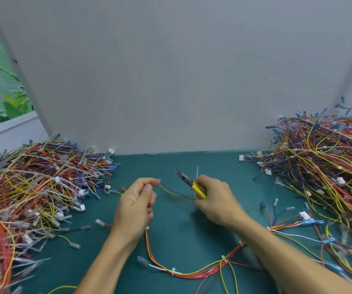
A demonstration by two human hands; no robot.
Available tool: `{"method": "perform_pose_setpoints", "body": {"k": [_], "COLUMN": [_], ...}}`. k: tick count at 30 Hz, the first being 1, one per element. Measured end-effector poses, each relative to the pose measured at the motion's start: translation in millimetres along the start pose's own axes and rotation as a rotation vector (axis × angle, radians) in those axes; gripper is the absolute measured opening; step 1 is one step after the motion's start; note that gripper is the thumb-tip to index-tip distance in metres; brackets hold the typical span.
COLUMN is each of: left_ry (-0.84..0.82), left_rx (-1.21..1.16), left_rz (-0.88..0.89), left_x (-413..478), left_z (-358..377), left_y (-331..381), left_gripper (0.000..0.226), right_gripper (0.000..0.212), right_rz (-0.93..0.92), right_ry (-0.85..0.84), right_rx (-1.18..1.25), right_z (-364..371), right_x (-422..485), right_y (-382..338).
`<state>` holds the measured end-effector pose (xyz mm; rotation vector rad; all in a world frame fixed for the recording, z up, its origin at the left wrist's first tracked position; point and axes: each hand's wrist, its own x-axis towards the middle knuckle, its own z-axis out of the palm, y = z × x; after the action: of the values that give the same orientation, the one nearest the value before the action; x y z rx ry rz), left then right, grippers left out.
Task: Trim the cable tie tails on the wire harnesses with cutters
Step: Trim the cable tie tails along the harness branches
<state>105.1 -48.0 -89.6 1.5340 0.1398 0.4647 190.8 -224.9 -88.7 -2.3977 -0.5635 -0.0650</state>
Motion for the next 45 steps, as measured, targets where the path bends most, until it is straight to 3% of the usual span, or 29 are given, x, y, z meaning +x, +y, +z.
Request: {"method": "perform_pose_setpoints", "body": {"k": [6,10,13,16,21,26,40,45], "left_ry": [-0.074,-0.198,-0.305,-0.382,-0.342,-0.331,-0.406,-0.431], "left_rx": [0.618,0.754,0.796,0.900,0.801,0.704,0.630,0.625], "left_rz": [0.481,0.451,0.405,0.434,0.386,0.270,0.291,0.265], "left_x": [-14.5,-15.9,-16.9,-17.4,-18.5,-18.4,-18.0,-19.5], "left_z": [15.6,21.8,20.9,19.5,20.7,19.7,23.6,24.7], "left_y": [6.4,-1.6,-6.6,-4.3,0.0,-0.5,-4.1,-3.0], "left_gripper": [0.022,0.019,0.014,0.026,0.011,0.011,0.033,0.044], "right_gripper": [0.030,0.046,0.048,0.045,0.035,0.016,0.007,0.025], "right_rz": [-0.070,-0.046,-0.070,-0.043,-0.053,-0.152,-0.236,-0.249], "right_ry": [0.009,0.004,-0.021,-0.006,0.012,0.085,0.133,0.141], "right_rx": [0.270,0.418,0.443,0.459,0.511,0.463,0.175,0.188], "right_z": [-10.6,-5.5,-2.9,-1.5,-3.0,-25.5,-12.3,-7.1], "right_x": [-33.1,-48.5,-53.0,-51.7,-50.1,-45.3,-52.7,-55.3], "right_y": [-16.0,-17.7,-15.5,-11.6,-11.1,-14.8,-27.2,-27.8]}}
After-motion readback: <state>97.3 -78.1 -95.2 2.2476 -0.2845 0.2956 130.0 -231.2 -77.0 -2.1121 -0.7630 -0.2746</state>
